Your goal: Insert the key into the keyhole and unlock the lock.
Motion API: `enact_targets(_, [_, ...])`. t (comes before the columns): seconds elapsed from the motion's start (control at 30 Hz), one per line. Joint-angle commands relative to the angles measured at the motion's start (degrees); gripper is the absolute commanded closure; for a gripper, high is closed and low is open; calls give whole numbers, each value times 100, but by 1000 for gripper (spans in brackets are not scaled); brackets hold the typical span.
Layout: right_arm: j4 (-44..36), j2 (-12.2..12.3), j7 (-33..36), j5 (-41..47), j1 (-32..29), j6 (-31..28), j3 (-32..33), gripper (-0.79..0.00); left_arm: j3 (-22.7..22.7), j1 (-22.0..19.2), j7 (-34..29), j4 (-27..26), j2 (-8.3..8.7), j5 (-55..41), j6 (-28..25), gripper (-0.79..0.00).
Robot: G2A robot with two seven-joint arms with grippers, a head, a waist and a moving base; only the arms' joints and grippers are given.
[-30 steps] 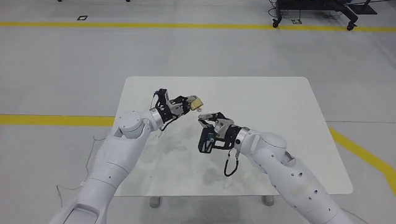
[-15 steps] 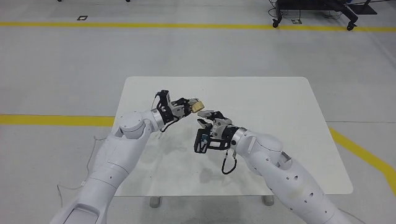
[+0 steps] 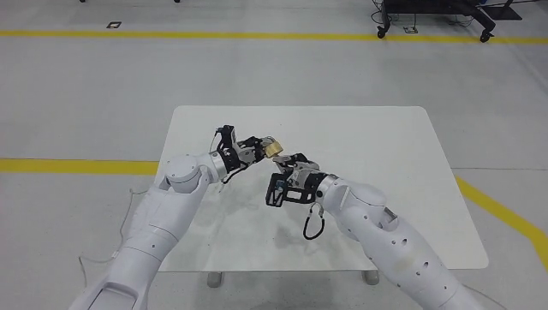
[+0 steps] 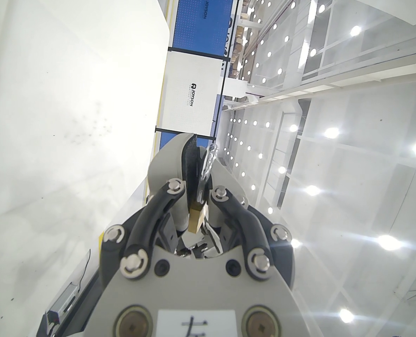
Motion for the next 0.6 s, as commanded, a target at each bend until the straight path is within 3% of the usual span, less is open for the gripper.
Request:
enact_targets(0.0, [55,-14,31,189,2,17,41,0,2,6,-28,-17,0,16,-35,0])
enact_targets(0.2, [256,-58,-178,1424,-51,168,408,0,-30,44,-115,-62,8,23,-196,0])
enact_targets(0.57, [309,-35,-470,2162,-233,41,805,0,-67,78,-159,-102,11,21,-356,0])
